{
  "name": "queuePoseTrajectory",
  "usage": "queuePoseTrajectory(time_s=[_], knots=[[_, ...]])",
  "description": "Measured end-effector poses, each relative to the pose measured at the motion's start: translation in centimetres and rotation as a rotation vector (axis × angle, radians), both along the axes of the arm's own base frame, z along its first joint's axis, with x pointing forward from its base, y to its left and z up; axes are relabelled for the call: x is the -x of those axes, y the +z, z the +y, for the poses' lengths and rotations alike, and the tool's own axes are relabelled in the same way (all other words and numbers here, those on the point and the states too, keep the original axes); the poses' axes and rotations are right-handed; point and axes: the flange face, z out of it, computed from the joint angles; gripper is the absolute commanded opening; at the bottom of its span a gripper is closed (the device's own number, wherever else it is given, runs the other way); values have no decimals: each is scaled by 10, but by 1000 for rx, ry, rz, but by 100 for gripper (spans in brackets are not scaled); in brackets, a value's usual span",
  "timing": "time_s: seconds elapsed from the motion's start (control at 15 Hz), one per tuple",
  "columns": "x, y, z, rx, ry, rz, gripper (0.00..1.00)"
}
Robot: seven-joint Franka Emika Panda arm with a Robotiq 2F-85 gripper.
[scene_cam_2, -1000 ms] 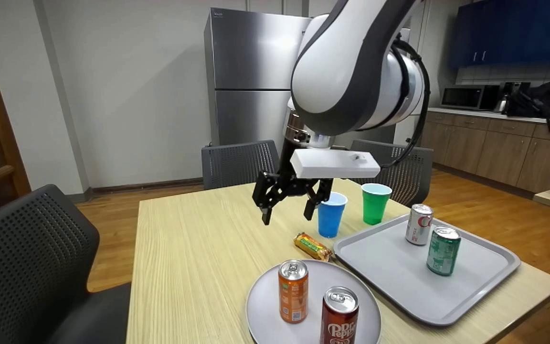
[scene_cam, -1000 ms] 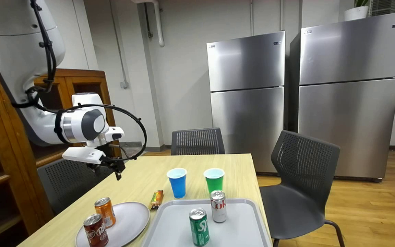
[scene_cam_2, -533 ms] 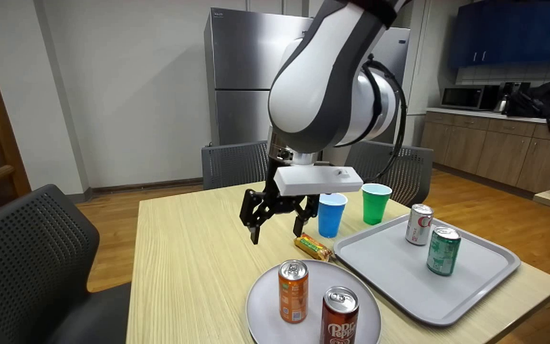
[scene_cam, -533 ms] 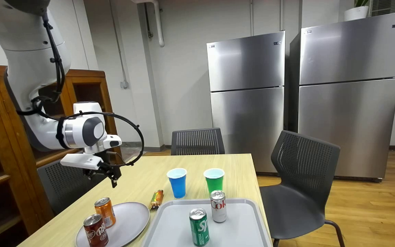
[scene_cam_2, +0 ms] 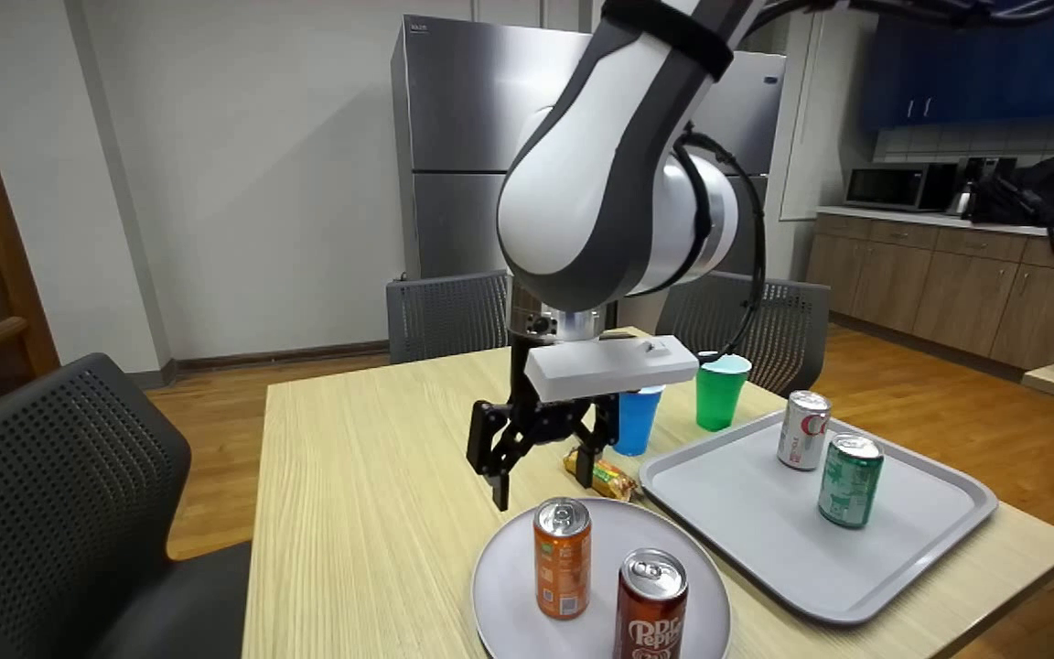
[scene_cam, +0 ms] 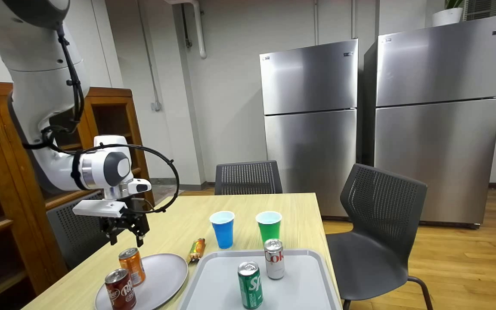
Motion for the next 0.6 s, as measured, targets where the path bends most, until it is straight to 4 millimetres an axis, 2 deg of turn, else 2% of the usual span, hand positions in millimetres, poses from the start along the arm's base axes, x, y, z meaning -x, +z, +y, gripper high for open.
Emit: queuePoseTrajectory(time_s=[0.6], knots=[[4, -11, -6, 42, 17, 37, 100]])
